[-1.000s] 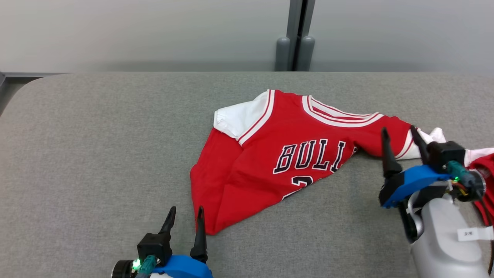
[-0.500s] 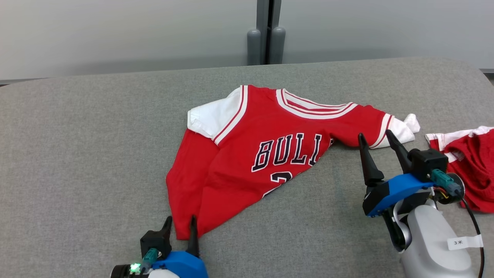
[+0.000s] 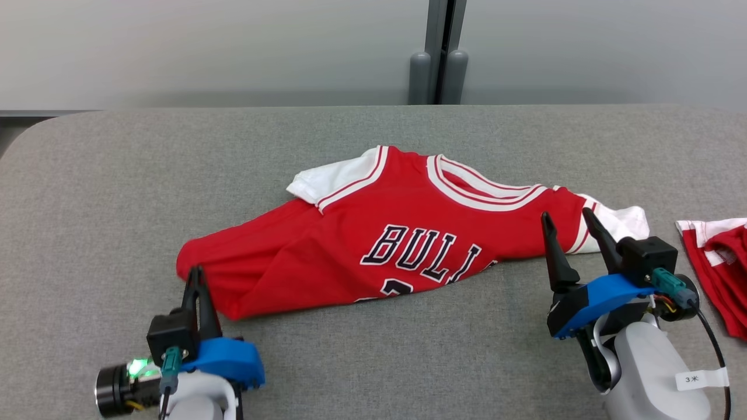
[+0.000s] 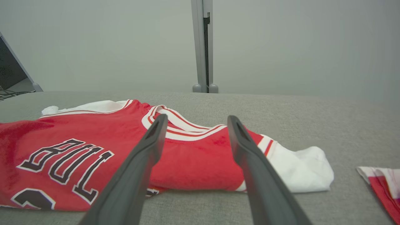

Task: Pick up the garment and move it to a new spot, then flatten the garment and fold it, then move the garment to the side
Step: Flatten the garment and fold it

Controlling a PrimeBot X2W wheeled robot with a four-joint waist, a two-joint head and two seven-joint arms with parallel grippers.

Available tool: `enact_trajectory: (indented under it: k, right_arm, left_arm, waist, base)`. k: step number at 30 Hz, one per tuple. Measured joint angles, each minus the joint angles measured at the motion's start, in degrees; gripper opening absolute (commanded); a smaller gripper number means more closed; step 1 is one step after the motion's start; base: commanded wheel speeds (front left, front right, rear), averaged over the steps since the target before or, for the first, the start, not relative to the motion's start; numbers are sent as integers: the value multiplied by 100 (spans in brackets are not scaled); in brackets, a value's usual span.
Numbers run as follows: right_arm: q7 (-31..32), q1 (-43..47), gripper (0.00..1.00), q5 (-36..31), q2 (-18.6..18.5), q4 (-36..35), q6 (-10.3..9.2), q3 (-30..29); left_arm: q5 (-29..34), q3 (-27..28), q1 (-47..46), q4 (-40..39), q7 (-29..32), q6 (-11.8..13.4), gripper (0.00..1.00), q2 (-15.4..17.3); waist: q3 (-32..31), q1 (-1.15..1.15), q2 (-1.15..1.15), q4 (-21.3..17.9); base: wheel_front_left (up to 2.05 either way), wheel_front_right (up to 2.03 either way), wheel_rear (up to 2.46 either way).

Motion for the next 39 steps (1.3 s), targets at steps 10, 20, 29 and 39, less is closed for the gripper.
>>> enact_trajectory:
  k: [10,20,29,39]
  right_arm:
    - [0,59,100,-12,34,29,0,209]
    - [-1,-988,100,-149,-148,697,0,1224]
    - [71,-2116,100,-143,-276,1793,0,2050]
    - [165,-2734,100,110,-396,2672,0,2464]
  left_arm:
    - [-170,222,175,1183,1,-19,100,-51]
    - [-636,-649,14,975,0,-36,100,-73]
    - [-1110,-1483,-100,537,0,100,100,-70]
    - [-1355,-2065,-179,180,0,234,100,-69]
  waist:
    - [33,0,0,140]
    - [270,0,0,1011]
    - [662,0,0,1910]
    - [1029,1,0,2597]
  base:
    - [0,0,0]
    - [0,0,0]
    - [0,0,0]
    - [0,0,0]
